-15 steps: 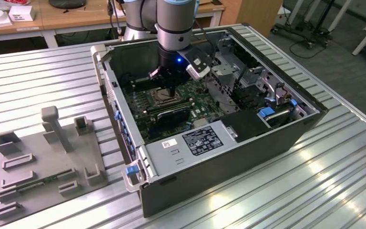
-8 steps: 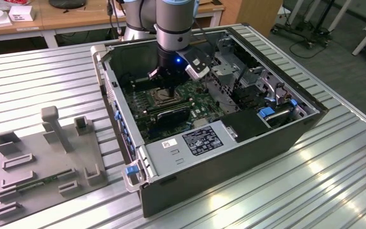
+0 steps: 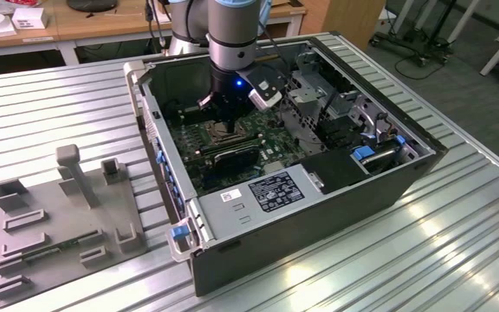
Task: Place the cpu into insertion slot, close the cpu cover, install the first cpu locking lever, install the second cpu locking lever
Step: 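Install the second cpu locking lever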
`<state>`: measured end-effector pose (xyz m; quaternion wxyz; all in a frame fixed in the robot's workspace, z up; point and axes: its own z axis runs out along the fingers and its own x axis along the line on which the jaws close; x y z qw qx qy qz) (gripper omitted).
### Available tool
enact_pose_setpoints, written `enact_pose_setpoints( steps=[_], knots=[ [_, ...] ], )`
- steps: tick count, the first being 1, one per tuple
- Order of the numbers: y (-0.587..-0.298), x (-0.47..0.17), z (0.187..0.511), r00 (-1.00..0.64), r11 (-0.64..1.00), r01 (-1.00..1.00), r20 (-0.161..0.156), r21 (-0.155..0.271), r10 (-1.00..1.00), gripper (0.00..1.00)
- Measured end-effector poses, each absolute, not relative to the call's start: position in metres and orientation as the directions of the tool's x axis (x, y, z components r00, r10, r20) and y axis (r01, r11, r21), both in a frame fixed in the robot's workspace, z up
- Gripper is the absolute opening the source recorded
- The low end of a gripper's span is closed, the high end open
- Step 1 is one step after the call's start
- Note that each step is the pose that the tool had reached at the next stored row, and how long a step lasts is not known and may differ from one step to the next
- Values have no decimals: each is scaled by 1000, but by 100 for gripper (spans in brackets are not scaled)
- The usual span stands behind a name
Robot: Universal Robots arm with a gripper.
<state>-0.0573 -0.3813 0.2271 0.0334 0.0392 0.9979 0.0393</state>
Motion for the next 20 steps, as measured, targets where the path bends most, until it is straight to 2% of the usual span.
enact_pose_setpoints(
  steps=[20],
  knots=[
    [-385, -60, 226, -995, 994, 76, -64, 80, 81, 10]
  ],
)
